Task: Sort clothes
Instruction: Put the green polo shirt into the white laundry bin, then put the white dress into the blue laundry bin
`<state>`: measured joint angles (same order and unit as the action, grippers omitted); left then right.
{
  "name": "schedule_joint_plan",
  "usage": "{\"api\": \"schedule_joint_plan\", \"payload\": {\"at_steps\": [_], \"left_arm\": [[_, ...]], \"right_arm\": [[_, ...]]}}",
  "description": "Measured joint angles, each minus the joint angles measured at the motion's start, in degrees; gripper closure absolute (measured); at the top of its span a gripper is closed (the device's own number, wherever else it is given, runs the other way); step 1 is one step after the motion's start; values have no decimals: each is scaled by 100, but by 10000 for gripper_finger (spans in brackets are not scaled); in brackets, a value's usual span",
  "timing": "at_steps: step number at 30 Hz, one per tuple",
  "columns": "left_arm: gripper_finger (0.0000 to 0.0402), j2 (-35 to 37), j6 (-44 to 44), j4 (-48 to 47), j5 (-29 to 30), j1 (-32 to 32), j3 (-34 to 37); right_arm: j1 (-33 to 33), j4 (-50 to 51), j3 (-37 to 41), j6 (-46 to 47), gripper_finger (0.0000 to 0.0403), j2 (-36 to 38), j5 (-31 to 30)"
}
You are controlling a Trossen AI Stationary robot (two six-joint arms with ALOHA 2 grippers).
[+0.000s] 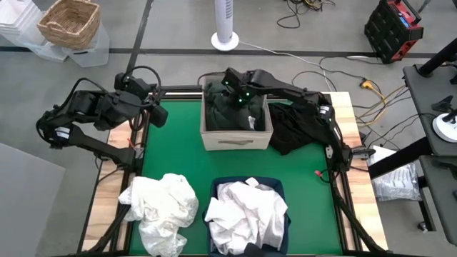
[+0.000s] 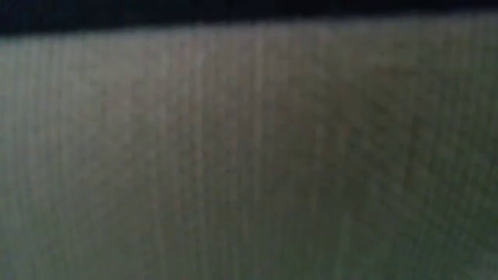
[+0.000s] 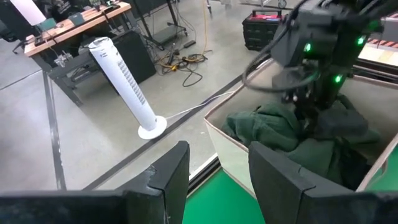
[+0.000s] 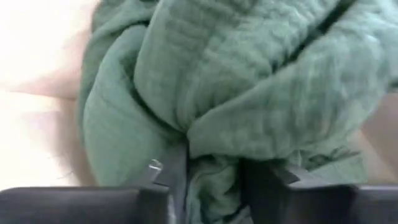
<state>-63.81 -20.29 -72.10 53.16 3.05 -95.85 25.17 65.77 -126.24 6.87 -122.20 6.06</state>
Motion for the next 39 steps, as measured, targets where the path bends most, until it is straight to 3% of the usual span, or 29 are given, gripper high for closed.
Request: {"api": "schedule_joint_plan", "payload": {"at_steps": [7, 13, 20, 27, 39], "left_arm": [[257, -2, -113, 1, -417, 0, 0], [257, -7, -179, 0, -1158, 0, 0], [257, -39, -179, -6, -2807, 0, 0], [257, -120, -164, -315, -4069, 2, 0], [257, -537, -281, -662, -4843, 96, 0]], "right_arm": [[0, 288, -291, 8, 215, 467, -8], [-6, 493, -384, -38, 191, 1081, -8], [-283, 801, -384, -591, 191, 2028, 121], [-952, 897, -384, -595, 200, 2791, 296], [-2056, 1386, -377, -798, 216, 3273, 293]]}}
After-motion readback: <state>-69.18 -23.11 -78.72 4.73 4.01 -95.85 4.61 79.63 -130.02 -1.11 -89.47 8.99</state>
